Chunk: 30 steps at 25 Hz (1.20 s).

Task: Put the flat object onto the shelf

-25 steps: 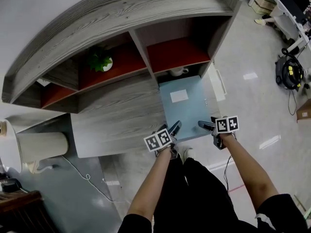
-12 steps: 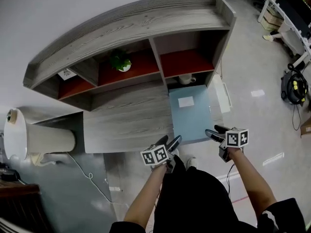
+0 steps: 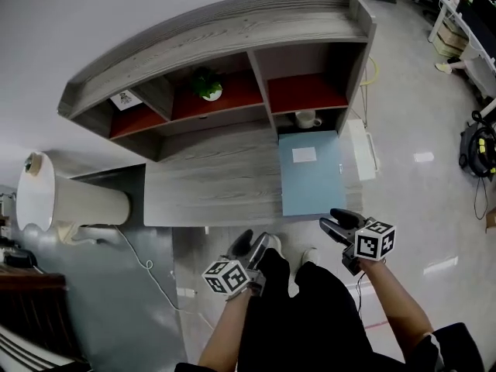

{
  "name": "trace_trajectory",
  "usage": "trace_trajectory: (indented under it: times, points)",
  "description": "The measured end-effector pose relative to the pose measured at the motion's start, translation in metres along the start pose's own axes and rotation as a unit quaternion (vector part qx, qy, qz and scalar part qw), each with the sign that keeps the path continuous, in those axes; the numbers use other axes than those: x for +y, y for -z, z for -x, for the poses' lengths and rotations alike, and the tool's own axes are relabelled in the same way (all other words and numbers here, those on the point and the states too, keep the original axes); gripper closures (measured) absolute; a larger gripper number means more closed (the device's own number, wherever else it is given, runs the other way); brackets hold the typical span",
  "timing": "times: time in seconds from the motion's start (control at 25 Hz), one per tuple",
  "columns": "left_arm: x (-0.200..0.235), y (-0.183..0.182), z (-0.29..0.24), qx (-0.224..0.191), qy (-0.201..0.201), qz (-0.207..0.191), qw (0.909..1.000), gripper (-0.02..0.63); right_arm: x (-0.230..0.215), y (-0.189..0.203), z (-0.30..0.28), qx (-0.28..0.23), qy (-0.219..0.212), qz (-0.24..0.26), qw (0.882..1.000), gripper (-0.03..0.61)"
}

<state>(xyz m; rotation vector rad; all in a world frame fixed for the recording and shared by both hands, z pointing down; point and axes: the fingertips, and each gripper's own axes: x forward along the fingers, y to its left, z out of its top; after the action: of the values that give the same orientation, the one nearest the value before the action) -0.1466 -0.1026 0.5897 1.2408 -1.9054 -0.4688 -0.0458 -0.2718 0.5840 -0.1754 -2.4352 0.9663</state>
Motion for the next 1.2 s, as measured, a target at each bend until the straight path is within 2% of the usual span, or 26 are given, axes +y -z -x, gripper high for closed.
trace_trajectory:
  times: [0.04,0.08,0.2,0.28,0.36,0.56,0.72,0.8,0.88,1.0,1.2]
  points:
    - [-0.004,0.000,0.008,-0.011,0.000,-0.002,0.9999,0.407,0.007,0.003,0.002,0.002,0.001,0.011,1.000,0.364]
    - [-0.007,-0.001,0.015,-0.022,0.000,-0.006,0.9997,0.460,0.014,0.006,0.004,0.002,0.004,0.023,1.000,0.370]
    - [-0.013,-0.010,0.029,-0.046,-0.007,-0.024,0.9986,0.470,0.029,0.007,0.011,-0.010,0.017,0.045,0.999,0.414]
    - [-0.013,-0.020,0.039,-0.059,-0.019,-0.052,0.9967,0.548,0.036,0.002,0.015,-0.028,0.025,0.048,0.998,0.445]
    - [-0.014,-0.032,0.053,-0.067,-0.033,-0.088,0.9933,0.580,0.047,-0.001,0.018,-0.044,0.033,0.051,0.997,0.489]
    - [-0.010,-0.069,0.101,-0.102,-0.049,-0.153,0.9817,0.588,0.089,-0.012,0.016,-0.082,0.065,0.089,0.990,0.578]
    - [0.005,-0.104,0.150,-0.123,-0.056,-0.184,0.9736,0.591,0.142,-0.019,0.007,-0.126,0.093,0.120,0.980,0.578]
    - [0.007,-0.124,0.172,-0.146,-0.041,-0.187,0.9706,0.591,0.170,-0.024,0.002,-0.144,0.108,0.158,0.971,0.578]
    - [0.002,-0.142,0.193,-0.166,-0.023,-0.207,0.9639,0.591,0.199,-0.033,0.001,-0.172,0.119,0.193,0.959,0.578]
    - [0.004,-0.161,0.220,-0.181,-0.016,-0.230,0.9561,0.591,0.233,-0.044,0.000,-0.209,0.132,0.219,0.944,0.578]
    - [0.017,-0.181,0.255,-0.195,-0.043,-0.257,0.9456,0.591,0.260,-0.039,-0.009,-0.204,0.148,0.237,0.938,0.578]
